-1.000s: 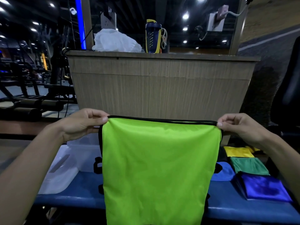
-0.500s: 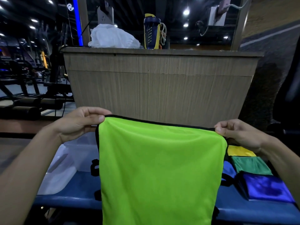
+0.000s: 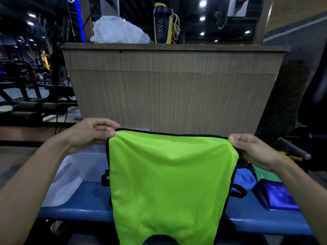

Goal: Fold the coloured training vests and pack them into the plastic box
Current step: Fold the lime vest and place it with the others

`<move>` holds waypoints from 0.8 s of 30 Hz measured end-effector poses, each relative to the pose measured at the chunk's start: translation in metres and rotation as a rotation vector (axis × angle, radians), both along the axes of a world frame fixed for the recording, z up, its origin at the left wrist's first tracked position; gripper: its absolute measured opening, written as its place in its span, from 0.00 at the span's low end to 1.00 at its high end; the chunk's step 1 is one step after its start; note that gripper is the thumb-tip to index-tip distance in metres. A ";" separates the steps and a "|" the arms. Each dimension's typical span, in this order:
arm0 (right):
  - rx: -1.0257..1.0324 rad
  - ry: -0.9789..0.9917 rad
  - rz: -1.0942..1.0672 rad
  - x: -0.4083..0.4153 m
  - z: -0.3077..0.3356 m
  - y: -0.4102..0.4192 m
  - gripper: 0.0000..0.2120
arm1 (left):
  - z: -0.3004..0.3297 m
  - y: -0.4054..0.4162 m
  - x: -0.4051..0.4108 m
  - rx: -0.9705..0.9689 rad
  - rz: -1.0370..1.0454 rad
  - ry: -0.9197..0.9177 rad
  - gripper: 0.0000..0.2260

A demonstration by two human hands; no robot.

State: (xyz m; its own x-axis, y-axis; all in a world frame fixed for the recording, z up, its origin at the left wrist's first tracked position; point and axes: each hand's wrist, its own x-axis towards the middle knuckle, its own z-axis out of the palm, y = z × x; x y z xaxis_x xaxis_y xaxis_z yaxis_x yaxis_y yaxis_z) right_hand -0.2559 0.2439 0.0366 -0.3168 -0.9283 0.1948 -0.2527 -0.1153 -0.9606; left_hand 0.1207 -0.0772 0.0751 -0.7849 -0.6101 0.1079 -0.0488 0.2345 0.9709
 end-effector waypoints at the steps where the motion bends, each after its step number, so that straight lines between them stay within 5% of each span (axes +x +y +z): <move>1: -0.007 -0.138 0.032 0.003 0.004 0.003 0.14 | 0.000 0.001 0.003 0.050 -0.041 0.020 0.31; 3: -0.052 -0.339 0.016 0.006 0.010 0.006 0.12 | 0.001 0.004 0.005 0.136 -0.075 0.090 0.29; 6: -0.042 -0.391 -0.159 0.009 0.014 -0.009 0.12 | 0.001 0.009 -0.008 0.143 0.079 0.022 0.22; 10: -0.011 -0.165 -0.448 0.035 0.008 -0.051 0.14 | 0.004 0.056 -0.055 0.039 0.204 -0.016 0.09; 14: -0.047 0.090 -0.404 0.110 0.020 -0.081 0.14 | 0.005 0.119 -0.105 0.044 0.065 0.063 0.09; 24: 0.039 0.155 -0.448 0.143 0.033 -0.073 0.12 | -0.001 0.141 -0.128 0.174 0.158 0.120 0.09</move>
State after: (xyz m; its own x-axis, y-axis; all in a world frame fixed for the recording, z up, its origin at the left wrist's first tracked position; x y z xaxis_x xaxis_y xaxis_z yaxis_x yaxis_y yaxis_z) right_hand -0.1130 0.1705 0.0698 -0.6579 -0.7142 0.2391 -0.4101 0.0733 -0.9091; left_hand -0.0069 0.0641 0.0744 -0.6665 -0.7414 0.0777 0.0468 0.0624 0.9970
